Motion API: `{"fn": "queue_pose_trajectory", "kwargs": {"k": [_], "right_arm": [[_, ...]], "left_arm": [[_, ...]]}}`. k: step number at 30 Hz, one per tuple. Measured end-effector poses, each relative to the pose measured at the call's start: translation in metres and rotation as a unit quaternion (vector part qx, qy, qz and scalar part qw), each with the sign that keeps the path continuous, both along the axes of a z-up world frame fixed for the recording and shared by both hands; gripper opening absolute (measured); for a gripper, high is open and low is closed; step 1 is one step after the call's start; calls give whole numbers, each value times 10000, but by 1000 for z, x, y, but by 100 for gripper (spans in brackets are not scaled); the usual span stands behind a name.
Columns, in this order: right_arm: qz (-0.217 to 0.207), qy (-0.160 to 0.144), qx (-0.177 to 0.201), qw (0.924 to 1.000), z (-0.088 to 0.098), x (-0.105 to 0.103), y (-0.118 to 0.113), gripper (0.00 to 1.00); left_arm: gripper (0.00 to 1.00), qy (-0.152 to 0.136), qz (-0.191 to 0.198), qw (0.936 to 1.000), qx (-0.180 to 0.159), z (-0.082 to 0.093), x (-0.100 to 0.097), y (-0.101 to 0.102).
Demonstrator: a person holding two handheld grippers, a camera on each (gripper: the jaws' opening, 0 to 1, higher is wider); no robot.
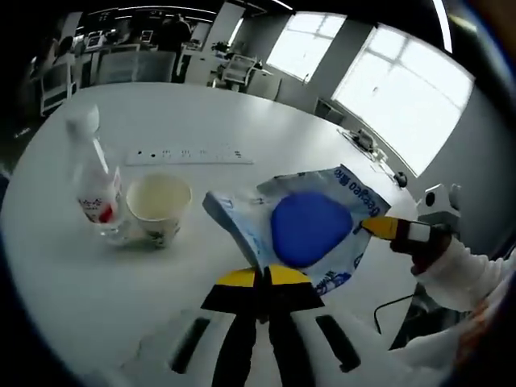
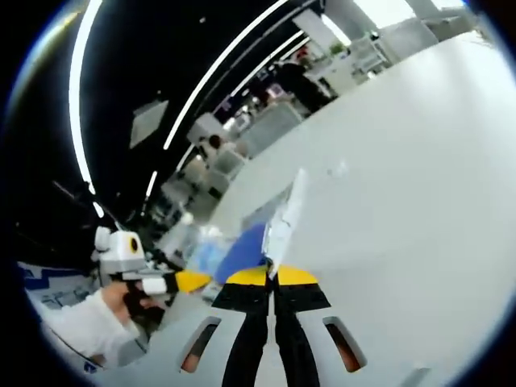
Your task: Arrange the tabletop items into an orderly group along one side of the table until the central work area is clear of visible clutter.
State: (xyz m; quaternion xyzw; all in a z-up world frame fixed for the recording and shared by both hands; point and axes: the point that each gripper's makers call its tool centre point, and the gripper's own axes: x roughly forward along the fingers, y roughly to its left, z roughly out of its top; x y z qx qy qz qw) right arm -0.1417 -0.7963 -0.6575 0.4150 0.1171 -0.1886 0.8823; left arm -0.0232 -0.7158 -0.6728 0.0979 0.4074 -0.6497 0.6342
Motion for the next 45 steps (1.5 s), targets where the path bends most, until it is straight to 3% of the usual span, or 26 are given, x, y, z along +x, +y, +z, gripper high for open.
{"fn": "queue_pose_trajectory", "kwargs": {"k": [10, 15, 22, 26, 29, 45], "right_arm": [[-594, 111, 311, 9977, -32, 0, -11, 0], [-774, 174, 157, 9967, -48, 4, -20, 0], [-667, 402, -112, 9969, -66, 18, -34, 0], [-621, 463, -107, 9969, -72, 23, -39, 0], [-559, 514, -195, 9969, -74, 27, -42, 0], [-377, 635, -194, 9971, -93, 34, -55, 0]], "left_arm": [[0, -88, 397, 9992, 8, -19, 12, -15], [0, -284, 539, 9981, 60, -33, 20, -31], [0, -640, 612, 9958, 239, -60, 34, -39], [0, -1180, 349, 9920, 283, -66, 39, -44], [0, -1341, 316, 9901, 285, -68, 39, -46], [0, -1640, 379, 9849, 416, -83, 48, -57]]}}
